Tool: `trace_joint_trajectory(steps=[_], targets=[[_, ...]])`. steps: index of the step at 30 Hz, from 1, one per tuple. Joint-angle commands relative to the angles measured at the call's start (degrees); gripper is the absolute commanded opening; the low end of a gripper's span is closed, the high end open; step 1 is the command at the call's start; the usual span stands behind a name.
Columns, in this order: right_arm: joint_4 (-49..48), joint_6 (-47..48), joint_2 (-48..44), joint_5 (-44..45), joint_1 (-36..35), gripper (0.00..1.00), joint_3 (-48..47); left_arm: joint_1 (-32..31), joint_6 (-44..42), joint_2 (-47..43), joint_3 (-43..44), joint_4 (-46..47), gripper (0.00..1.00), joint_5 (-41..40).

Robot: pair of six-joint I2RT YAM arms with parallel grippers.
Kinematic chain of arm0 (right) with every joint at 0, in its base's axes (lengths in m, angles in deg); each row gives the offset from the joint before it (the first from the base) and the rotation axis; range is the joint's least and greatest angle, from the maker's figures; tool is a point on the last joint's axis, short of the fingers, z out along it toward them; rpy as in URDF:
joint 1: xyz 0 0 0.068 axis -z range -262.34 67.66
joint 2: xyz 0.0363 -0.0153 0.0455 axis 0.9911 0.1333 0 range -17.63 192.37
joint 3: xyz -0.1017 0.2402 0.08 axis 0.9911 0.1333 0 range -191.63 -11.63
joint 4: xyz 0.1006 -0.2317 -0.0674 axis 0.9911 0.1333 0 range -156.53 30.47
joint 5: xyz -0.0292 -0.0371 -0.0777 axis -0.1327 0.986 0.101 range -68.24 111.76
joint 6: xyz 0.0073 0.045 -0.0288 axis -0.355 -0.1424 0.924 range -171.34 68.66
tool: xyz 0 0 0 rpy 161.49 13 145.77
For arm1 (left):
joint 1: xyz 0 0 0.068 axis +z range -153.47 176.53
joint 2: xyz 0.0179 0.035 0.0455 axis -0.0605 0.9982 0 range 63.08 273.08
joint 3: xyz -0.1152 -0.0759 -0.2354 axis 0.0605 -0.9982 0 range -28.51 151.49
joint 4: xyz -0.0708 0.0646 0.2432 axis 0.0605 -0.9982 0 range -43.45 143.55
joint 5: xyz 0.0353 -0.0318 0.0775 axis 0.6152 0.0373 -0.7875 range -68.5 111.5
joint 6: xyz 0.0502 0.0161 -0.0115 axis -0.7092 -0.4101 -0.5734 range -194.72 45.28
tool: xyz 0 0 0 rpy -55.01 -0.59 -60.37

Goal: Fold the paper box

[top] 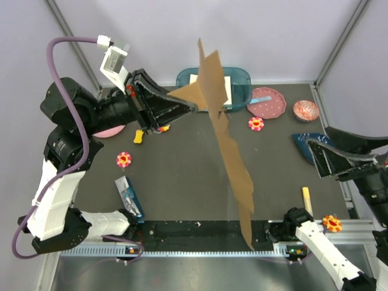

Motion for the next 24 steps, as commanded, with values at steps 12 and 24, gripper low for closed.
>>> trace_joint_trajectory(steps=[12, 24], targets=[[1.7, 2.5, -5.7, 4.0, -0.2, 0.95, 2.9, 25.5, 41.9, 7.0, -39.7, 73.9, 0.0, 36.0], [1.5, 2.9, -3.5, 4.7, -0.1, 0.95, 12.2, 36.1, 74.5, 47.0, -16.8, 105.0, 0.82, 38.6]])
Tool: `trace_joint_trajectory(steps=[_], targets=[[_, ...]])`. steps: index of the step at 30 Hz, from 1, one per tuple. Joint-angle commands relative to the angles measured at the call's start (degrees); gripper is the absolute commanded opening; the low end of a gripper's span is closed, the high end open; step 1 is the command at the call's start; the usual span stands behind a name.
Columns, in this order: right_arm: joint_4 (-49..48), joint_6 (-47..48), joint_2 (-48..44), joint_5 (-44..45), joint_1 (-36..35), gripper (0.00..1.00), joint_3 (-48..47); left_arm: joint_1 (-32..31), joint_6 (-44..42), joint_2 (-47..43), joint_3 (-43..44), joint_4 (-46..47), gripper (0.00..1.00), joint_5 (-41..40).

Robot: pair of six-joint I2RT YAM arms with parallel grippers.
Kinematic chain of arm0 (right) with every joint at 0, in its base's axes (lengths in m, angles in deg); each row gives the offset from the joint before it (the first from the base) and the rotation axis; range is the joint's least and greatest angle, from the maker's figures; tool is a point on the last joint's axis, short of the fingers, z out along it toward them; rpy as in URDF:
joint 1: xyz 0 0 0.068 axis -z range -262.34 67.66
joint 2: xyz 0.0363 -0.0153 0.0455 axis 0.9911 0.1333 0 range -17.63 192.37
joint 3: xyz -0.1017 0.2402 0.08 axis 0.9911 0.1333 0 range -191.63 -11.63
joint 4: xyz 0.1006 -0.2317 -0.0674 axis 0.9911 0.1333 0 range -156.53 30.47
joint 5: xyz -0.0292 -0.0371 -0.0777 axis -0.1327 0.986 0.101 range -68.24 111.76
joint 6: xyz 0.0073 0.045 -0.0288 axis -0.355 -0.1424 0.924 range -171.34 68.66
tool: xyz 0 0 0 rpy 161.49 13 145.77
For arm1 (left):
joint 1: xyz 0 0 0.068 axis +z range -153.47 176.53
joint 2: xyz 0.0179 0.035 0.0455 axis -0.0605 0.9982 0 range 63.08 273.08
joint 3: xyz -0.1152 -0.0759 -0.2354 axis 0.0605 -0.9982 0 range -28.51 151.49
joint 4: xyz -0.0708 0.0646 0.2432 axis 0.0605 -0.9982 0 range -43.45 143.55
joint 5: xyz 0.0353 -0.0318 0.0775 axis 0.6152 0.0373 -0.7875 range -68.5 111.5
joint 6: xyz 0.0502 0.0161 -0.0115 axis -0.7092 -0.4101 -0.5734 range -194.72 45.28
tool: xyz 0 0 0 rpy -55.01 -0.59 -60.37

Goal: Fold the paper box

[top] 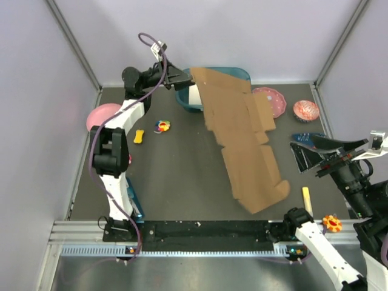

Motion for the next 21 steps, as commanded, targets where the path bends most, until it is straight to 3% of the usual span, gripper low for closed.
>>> trace_joint_trajectory(steps=[1, 3, 6, 9, 10, 13, 14, 17, 18, 19, 21], targets=[[-1.2, 1.0, 1.6, 1.2, -0.2, 0.95, 1.3, 4.8, 20.8, 6.0, 5.3, 25.7, 0.98, 0.6], [-2.2, 1.3, 2.7, 1.2, -0.1, 0.95, 2.2, 8.5, 18.5, 4.1, 1.8, 23.9, 0.98, -1.1], [-3.7, 1.5, 5.2, 0.3, -0.2, 0.95, 3.4, 13.5, 4.2, -2.7, -6.8, 13.3, 0.98, -5.2], [-5.7, 1.1, 7.6, -0.6, -0.2, 0.95, 4.7, 15.5, -17.2, -11.4, -11.8, -11.0, 0.98, -11.3], [-6.9, 0.8, 8.0, -1.0, -0.2, 0.95, 4.9, 15.3, -31.3, -13.4, -10.8, -31.1, 0.98, -13.7], [-8.3, -0.1, 9.5, -1.2, -0.2, 0.94, 6.7, 10.5, -52.5, -19.5, -6.6, -60.5, 0.98, -32.5], [-8.8, -0.4, 9.9, -1.0, -0.2, 0.94, 7.4, 5.5, -55.4, -21.9, -6.4, -65.5, 0.98, -44.2], [-9.6, -1.0, 11.1, -1.0, -0.2, 0.94, 9.0, -4.3, -56.7, -28.6, -12.7, -72.3, 0.99, -67.4], [-10.0, -1.0, 11.0, -1.2, -0.2, 0.94, 9.4, -6.2, -54.8, -30.7, -15.9, -71.6, 0.99, -69.2], [-10.4, -1.3, 11.0, -1.4, -0.3, 0.93, 10.4, -7.6, -51.1, -33.1, -24.6, -68.7, 0.99, -69.8], [-11.1, -1.7, 11.1, -1.9, -0.2, 0.94, 11.0, -10.3, -46.6, -40.8, -34.9, -55.3, 0.99, -69.4]])
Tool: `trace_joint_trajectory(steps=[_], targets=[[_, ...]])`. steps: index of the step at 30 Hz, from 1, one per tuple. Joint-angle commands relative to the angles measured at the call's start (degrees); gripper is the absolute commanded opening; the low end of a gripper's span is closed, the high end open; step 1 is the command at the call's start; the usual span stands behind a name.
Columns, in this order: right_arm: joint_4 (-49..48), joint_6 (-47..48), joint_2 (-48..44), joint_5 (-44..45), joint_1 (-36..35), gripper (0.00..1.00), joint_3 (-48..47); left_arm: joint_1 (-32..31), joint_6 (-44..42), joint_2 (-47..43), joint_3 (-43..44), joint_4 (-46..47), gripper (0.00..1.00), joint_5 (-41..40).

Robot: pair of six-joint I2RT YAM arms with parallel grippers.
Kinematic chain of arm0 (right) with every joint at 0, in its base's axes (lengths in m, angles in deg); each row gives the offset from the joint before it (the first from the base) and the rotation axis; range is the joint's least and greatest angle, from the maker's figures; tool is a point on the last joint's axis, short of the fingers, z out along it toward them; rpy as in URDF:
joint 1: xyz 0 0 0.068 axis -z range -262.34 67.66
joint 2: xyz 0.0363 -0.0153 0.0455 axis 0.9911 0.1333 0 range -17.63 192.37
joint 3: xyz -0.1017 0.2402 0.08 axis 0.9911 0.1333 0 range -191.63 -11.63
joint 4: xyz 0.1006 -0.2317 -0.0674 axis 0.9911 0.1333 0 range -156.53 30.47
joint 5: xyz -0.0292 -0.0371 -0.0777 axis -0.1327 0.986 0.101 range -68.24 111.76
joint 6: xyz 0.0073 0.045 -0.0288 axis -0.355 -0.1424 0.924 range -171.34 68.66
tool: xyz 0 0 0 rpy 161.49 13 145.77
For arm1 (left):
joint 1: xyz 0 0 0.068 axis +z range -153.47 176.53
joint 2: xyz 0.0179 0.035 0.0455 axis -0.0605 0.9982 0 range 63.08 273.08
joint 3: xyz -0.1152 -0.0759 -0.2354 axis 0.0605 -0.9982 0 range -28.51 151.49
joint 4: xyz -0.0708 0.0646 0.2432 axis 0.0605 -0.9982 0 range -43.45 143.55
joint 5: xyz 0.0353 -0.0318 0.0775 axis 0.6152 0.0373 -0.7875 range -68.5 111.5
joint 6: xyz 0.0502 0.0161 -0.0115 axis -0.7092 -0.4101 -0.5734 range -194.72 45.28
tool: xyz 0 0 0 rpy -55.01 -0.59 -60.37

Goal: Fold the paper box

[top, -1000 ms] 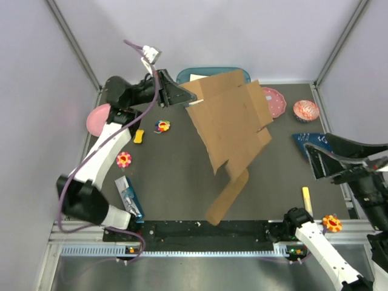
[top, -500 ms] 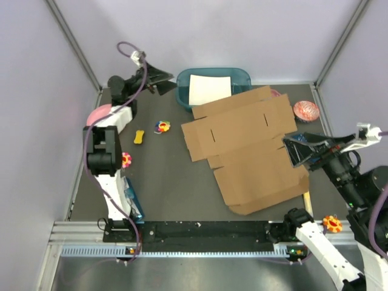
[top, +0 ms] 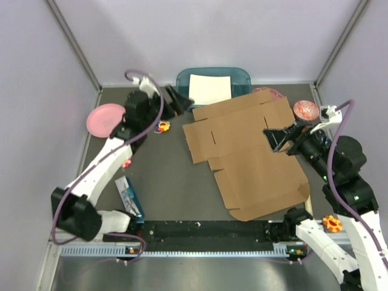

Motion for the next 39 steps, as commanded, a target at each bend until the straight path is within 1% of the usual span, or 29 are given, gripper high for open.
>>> trace_joint_trajectory(steps=[1, 2, 3, 4, 6, 7, 12, 14, 16, 17, 20, 22, 23, 26, 27, 28, 30, 31, 34, 35, 37, 38, 39], targets=[[-4.7, -1.3, 0.1, -1.4, -0.2, 0.94, 1.3, -3.4, 3.6, -12.0, -26.6, 7.3, 0.99, -14.1], [-4.7, -1.3, 0.2, -1.9, -0.2, 0.93, 1.4, -3.4, 4.7, -15.0, -30.7, 12.0, 0.99, -13.7], [-4.9, -1.3, 0.2, -1.9, -0.2, 0.93, 1.5, -3.4, 5.2, -15.6, -33.4, 16.7, 0.99, -13.2], [-5.0, -1.3, 0.4, -1.7, -0.2, 0.93, 1.7, -3.4, 5.1, -15.6, -35.6, 16.9, 0.99, -13.0], [-5.2, -1.5, 0.4, -2.1, -0.3, 0.93, 2.1, -3.4, 5.2, -12.8, -36.2, 15.7, 0.99, -11.3], [-5.6, -1.6, 0.5, -2.2, -0.2, 0.93, 2.6, -3.5, 5.3, -10.1, -36.9, 17.1, 0.98, -8.8], [-6.0, -1.9, 0.7, -2.3, -0.2, 0.93, 4.0, -4.7, 6.8, -2.7, -41.9, 26.6, 0.95, -5.8], [-6.0, -1.8, 0.6, -2.2, -0.2, 0.93, 4.5, -4.9, 7.2, 0.8, -42.6, 32.7, 0.95, -3.3], [-6.0, -1.9, 0.6, -2.3, -0.3, 0.93, 5.0, -5.1, 6.8, 4.9, -42.3, 35.3, 0.95, -2.0], [-6.1, -2.0, 0.7, -2.4, -0.2, 0.93, 5.1, -5.2, 6.9, 6.4, -42.1, 38.7, 0.95, -0.5], [-6.0, -2.2, 1.2, -2.8, -0.2, 0.93, 5.2, -5.3, 7.9, 12.5, -40.8, 44.6, 0.95, 2.4], [-6.0, -2.4, 1.3, -2.9, -0.2, 0.93, 5.2, -5.4, 8.5, 17.0, -38.7, 45.8, 0.91, 3.8], [-6.0, -2.5, 1.3, -2.9, -0.2, 0.93, 5.2, -5.4, 8.7, 18.4, -37.8, 46.2, 0.88, 4.4], [-5.8, -2.4, 1.3, -2.8, -0.2, 0.93, 5.1, -5.4, 9.5, 22.5, -35.4, 48.3, 0.71, 6.8], [-5.7, -2.4, 1.2, -2.8, -0.3, 0.93, 5.0, -5.4, 9.6, 22.9, -35.0, 49.2, 0.66, 8.0], [-5.4, -2.4, 1.1, -2.7, -0.3, 0.93, 4.9, -5.6, 9.5, 22.7, -35.2, 50.1, 0.57, 8.6], [-5.3, -2.3, 0.8, -2.3, -0.2, 0.93, 5.0, -5.8, 8.8, 21.5, -34.9, 49.9, 0.48, 8.5], [-5.3, -2.3, 0.6, -2.3, -0.2, 0.93, 5.2, -5.8, 7.2, 20.3, -34.5, 47.5, 0.39, 8.9], [-5.3, -2.4, 0.5, -2.5, -0.2, 0.93, 5.2, -5.8, 3.9, 18.2, -32.3, 42.2, 0.26, 10.1], [-5.3, -2.4, 0.4, -2.7, -0.2, 0.93, 5.2, -5.8, 3.4, 17.6, -31.9, 41.0, 0.19, 10.2], [-5.3, -2.4, -0.2, -2.7, -0.2, 0.92, 5.2, -5.8, 2.6, 15.7, -31.3, 40.0, 0.11, 10.4], [-5.3, -2.3, -0.4, -2.6, -0.2, 0.93, 5.2, -5.8, 2.5, 14.9, -31.0, 38.6, 0.02, 10.9], [-5.2, -2.3, -1.1, -2.5, -0.2, 0.93, 5.1, -5.8, 2.3, 14.0, -30.0, 37.1, 0.0, 11.0]])
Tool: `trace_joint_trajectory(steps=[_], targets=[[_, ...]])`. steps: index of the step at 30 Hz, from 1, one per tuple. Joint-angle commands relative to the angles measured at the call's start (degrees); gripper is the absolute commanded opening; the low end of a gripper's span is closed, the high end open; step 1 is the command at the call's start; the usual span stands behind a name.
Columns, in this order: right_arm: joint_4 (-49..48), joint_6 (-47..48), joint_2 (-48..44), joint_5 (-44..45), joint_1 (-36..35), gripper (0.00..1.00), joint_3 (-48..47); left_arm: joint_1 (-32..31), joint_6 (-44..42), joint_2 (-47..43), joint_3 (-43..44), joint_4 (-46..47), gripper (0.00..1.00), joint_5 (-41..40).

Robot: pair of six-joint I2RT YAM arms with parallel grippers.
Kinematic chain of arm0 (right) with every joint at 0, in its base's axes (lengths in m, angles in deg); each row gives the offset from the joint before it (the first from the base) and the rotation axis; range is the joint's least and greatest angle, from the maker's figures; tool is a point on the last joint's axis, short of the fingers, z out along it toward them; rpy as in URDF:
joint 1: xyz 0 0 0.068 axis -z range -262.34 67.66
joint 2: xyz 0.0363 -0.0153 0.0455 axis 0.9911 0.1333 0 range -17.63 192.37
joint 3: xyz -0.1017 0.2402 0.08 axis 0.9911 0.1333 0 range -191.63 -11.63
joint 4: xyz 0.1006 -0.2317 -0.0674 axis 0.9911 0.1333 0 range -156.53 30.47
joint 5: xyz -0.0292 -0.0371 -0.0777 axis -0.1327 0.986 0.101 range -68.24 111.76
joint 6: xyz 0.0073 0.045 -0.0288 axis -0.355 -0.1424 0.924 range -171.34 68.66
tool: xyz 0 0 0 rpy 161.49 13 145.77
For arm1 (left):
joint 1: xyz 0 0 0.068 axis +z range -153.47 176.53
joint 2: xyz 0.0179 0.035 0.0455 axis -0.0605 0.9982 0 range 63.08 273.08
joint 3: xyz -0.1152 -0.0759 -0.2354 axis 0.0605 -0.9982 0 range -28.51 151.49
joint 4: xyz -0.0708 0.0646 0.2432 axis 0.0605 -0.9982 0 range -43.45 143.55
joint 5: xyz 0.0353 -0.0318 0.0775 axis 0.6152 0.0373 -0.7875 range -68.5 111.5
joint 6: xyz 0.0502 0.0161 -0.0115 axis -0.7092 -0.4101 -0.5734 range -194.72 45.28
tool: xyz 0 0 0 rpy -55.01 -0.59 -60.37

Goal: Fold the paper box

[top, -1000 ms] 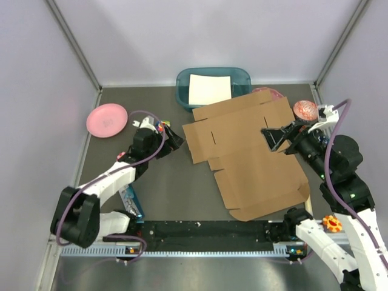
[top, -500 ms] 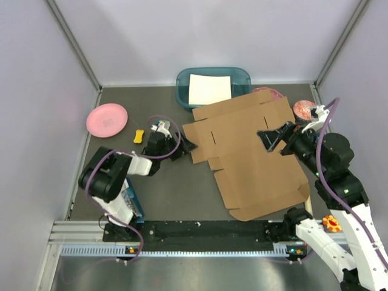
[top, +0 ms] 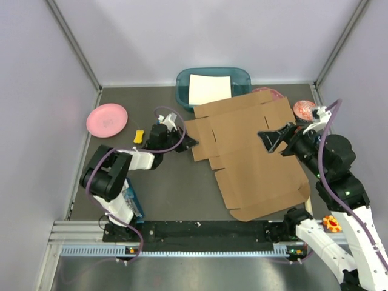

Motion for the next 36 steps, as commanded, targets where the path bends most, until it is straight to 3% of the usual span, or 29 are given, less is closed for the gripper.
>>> trace_joint_trajectory(steps=[1, 5, 6, 9, 13, 21, 27, 36], targets=[[-2.2, -0.5, -2.2, -0.1, -0.2, 0.93, -0.5, -0.1, -4.0, -7.8, 4.2, -4.4, 0.0, 2.3], [-0.9, 0.0, -4.0, 0.3, -0.2, 0.93, -1.8, -0.1, -9.4, -15.7, 11.8, -20.1, 0.0, 3.3], [-0.3, 0.1, -4.3, 0.4, -0.2, 0.93, -2.2, -0.1, -10.8, -17.0, 17.2, -29.6, 0.0, 4.2], [0.8, 0.7, -5.5, 1.2, -0.2, 0.93, -3.8, 0.0, -16.5, -20.5, 28.5, -44.3, 0.0, 7.6], [3.2, 1.9, -5.8, 1.5, -0.2, 0.93, -8.7, 0.3, -20.9, -24.7, 40.1, -54.8, 0.0, 12.0], [5.7, 2.4, -6.2, 1.5, -0.2, 0.93, -17.0, 1.4, -15.1, -31.1, 52.6, -56.6, 0.0, 27.7], [5.9, 1.2, -7.1, 0.7, -0.2, 0.93, -16.7, 1.5, -5.0, -32.8, 50.5, -49.0, 0.0, 39.2], [6.1, 1.5, -7.5, 1.4, -0.1, 0.93, -15.2, 9.1, 1.4, -29.1, 43.6, -42.6, 0.0, 42.9]])
